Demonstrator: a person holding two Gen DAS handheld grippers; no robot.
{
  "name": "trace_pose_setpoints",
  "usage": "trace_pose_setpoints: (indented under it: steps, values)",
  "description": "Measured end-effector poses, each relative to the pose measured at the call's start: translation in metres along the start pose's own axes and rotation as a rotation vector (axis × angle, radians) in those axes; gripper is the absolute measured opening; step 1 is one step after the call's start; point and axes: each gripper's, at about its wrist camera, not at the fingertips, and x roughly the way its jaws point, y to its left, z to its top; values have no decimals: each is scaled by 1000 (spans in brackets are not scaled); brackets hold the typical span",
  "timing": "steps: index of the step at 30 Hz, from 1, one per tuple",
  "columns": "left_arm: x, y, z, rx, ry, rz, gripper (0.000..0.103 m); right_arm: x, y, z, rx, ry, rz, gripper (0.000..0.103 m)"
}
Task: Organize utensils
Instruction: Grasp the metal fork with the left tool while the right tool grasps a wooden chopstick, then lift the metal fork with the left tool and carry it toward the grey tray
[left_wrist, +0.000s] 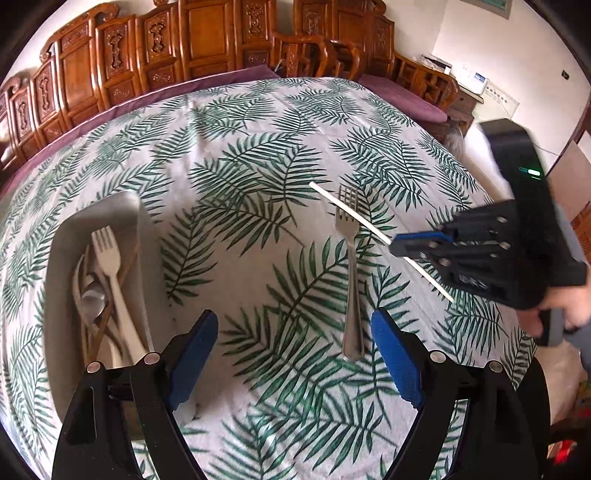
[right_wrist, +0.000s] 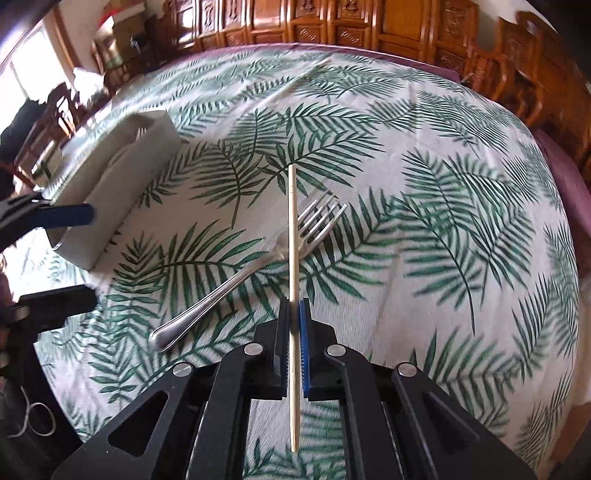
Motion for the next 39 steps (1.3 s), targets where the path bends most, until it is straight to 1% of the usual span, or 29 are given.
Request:
trace_pose_setpoints:
  steps: [5, 7, 10, 15, 19, 20, 24, 27, 28, 31, 32, 33, 34, 35, 36, 39]
  values:
    - [14, -9, 10, 41, 8, 13, 81, -18, -8, -18, 77, -27, -1, 6]
    - [21, -13, 15, 44, 7, 6, 81, -23, -10, -24, 85, -27, -16, 6]
    - [33, -20, 22, 58, 12, -4, 81, -29, -15, -34, 107, -26, -14, 6]
    - [53, -34, 30, 82, 42, -21, 73, -37, -24, -49, 139, -44, -27, 6]
    - [69, -47, 35, 124, 73, 8, 69, -39, -30, -61, 170, -52, -33, 6]
    - [71, -49, 37, 127, 78, 12, 66, -39, -31, -63, 174, -51, -34, 6]
    - [81, -54, 44, 131, 96, 19, 57, -38, -34, -70, 184, -42, -41, 6]
    - [90, -55, 48, 132, 121, 22, 43, -36, -35, -74, 191, -37, -42, 6]
    - [92, -55, 49, 131, 121, 29, 42, -36, -35, -74, 193, -37, -42, 6]
    - [93, -56, 51, 135, 122, 37, 33, -37, -35, -77, 202, -39, -40, 6]
    - [92, -56, 52, 132, 121, 39, 25, -37, -35, -78, 204, -40, -41, 6]
    - [92, -56, 52, 131, 120, 42, 20, -38, -34, -78, 205, -41, -40, 6]
    - [92, -56, 52, 131, 122, 38, 18, -38, -34, -78, 206, -42, -39, 6]
    - [91, -56, 51, 135, 126, 33, 10, -39, -33, -78, 206, -45, -42, 6]
    - [91, -56, 50, 138, 127, 31, 7, -40, -33, -78, 207, -49, -46, 6]
    - [89, -60, 45, 172, 127, 54, 6, -44, -31, -76, 209, -61, -54, 6]
